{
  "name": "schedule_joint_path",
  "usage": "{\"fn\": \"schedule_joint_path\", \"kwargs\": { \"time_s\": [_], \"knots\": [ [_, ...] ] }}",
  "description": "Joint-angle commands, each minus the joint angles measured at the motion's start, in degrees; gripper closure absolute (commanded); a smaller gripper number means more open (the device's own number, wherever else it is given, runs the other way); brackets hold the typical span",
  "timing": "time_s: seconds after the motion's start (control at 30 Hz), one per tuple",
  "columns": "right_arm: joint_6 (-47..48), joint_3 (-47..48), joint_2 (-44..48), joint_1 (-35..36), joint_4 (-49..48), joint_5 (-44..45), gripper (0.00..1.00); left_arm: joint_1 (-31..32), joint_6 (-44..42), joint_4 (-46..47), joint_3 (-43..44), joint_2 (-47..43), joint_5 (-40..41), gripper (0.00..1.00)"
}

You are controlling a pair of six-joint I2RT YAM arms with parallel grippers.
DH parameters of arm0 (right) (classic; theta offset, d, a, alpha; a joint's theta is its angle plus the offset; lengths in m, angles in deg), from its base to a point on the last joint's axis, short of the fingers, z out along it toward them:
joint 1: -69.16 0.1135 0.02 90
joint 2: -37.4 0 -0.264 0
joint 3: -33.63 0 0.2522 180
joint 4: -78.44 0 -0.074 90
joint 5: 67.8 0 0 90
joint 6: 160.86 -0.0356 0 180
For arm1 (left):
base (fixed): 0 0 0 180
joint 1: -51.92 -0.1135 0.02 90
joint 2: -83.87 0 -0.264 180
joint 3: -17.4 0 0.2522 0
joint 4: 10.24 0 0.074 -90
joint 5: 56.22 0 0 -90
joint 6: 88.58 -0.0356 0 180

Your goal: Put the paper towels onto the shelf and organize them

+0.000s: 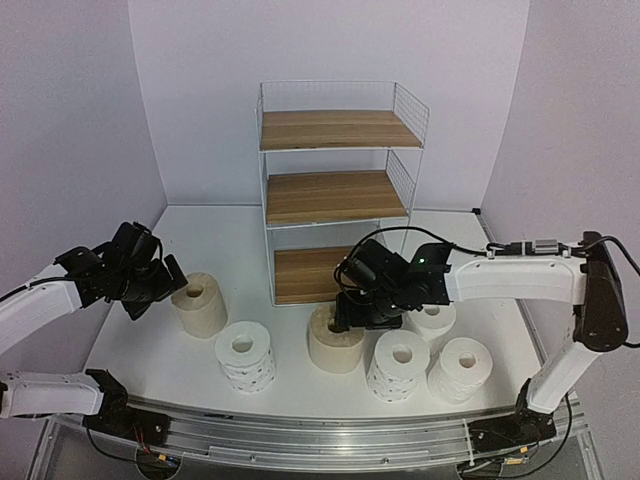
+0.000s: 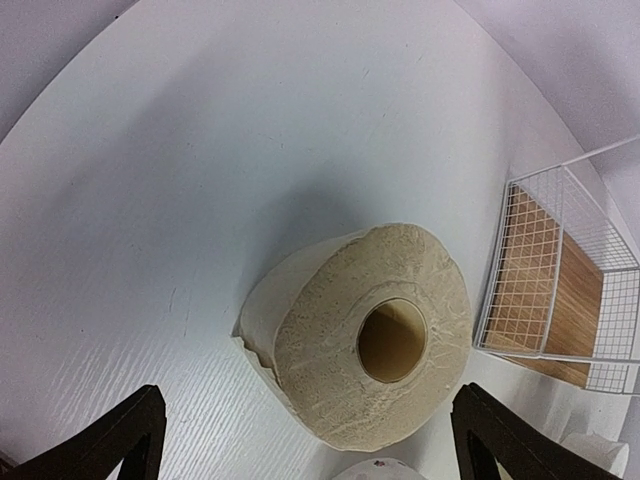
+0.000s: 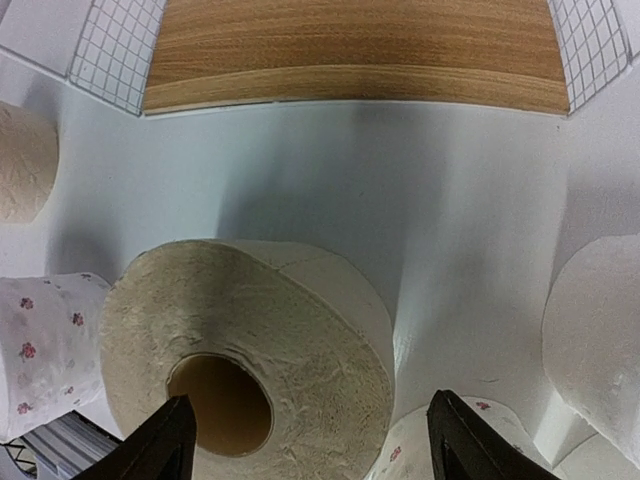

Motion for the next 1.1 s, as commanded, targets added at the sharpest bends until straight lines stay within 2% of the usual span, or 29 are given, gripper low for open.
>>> {"fn": "schedule_joint_path", "kwargs": {
  "time_s": [0.0, 0.07, 0.13, 0.3, 0.37, 0.57, 0.73, 1.07],
  "knots": [
    [-2.5, 1.75, -2.7, 0.38, -0.42, 0.87, 0.27, 0.06, 0.2, 2.07, -0.59, -1.2, -0.43, 0.01],
    [-2.92, 1.54, -3.3, 0.58, -0.42, 1.17, 0.3, 0.04, -0.06, 2.21, -0.6, -1.29, -0.48, 0.0],
    [-3.08, 1.58, -3.67, 0.76, -0.42, 1.64, 0.38, 0.04, -0.14, 2.47, -0.78, -1.45, -0.49, 0.01],
    [-2.67, 2.41, -4.04, 1.23, -0.47, 3.09, 0.75, 0.08, -0.38, 3.08, -0.92, -1.34, -0.49, 0.01],
    [-2.52, 2.91, -3.57, 1.41, -0.46, 4.26, 0.81, 0.07, -0.49, 3.2, -0.86, -1.17, -0.45, 0.01],
    [-2.89, 4.59, -1.2, 1.42, -0.66, 14.72, 0.85, 0.04, -1.07, 3.97, -0.74, -0.97, -0.48, 0.01],
    [0.76, 7.18, -1.22, 0.72, -1.63, 23.25, 0.85, 0.04, -1.66, 4.38, -0.66, -0.8, -0.47, 0.01],
    [10.34, 4.35, -3.36, -5.55, -17.6, 19.79, 0.85, 0.04, -2.81, 5.48, -0.4, -0.37, -1.41, 0.0]
  ]
}}
